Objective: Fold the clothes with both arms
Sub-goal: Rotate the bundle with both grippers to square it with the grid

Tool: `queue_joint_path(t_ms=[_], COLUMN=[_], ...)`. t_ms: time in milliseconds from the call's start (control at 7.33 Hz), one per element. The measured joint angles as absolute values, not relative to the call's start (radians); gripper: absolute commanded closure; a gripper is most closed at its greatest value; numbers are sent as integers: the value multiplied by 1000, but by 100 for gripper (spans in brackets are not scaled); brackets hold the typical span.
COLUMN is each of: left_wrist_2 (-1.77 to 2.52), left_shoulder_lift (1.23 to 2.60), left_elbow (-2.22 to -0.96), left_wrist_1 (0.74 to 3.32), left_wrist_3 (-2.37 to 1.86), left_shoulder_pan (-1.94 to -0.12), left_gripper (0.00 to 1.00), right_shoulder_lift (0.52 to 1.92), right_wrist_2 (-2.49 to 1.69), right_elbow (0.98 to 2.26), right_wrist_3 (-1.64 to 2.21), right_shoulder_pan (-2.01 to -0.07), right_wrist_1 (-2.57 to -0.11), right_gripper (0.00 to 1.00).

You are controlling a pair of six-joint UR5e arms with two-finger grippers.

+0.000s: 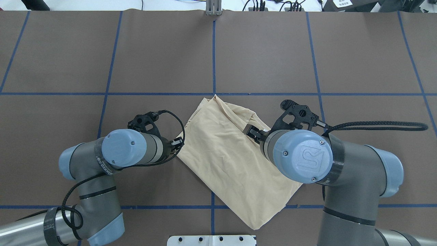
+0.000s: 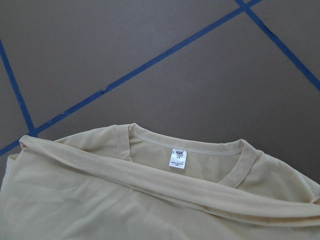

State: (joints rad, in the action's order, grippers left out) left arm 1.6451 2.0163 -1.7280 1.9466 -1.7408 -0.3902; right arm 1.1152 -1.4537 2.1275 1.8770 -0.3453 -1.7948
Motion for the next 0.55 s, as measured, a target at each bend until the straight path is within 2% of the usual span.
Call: queue_joint_path(t_ms=[273,409,545], left_wrist_2=[1645,1647,1648], left_shoulder_lift=[2024,2050,2096], left_elbow=[-1715,-1673,-1575], left_wrist_1=[1949,1961,2008], left_wrist_3=[-1694,-1633,-1565], left_shoulder_pan=[-438,-498,-573], left_gripper=[100,100,100], right_shoulder_lift=[1115,1114,1113], right_wrist_2=[-1454,-1453,-1453], right_elbow=[2121,2114,2109], right_wrist_3=[1877,1878,1880], right_shoulder_pan=[-346,-345,-341], right_wrist_1=[-1794,-1794,-1793], right_gripper=[0,0,0])
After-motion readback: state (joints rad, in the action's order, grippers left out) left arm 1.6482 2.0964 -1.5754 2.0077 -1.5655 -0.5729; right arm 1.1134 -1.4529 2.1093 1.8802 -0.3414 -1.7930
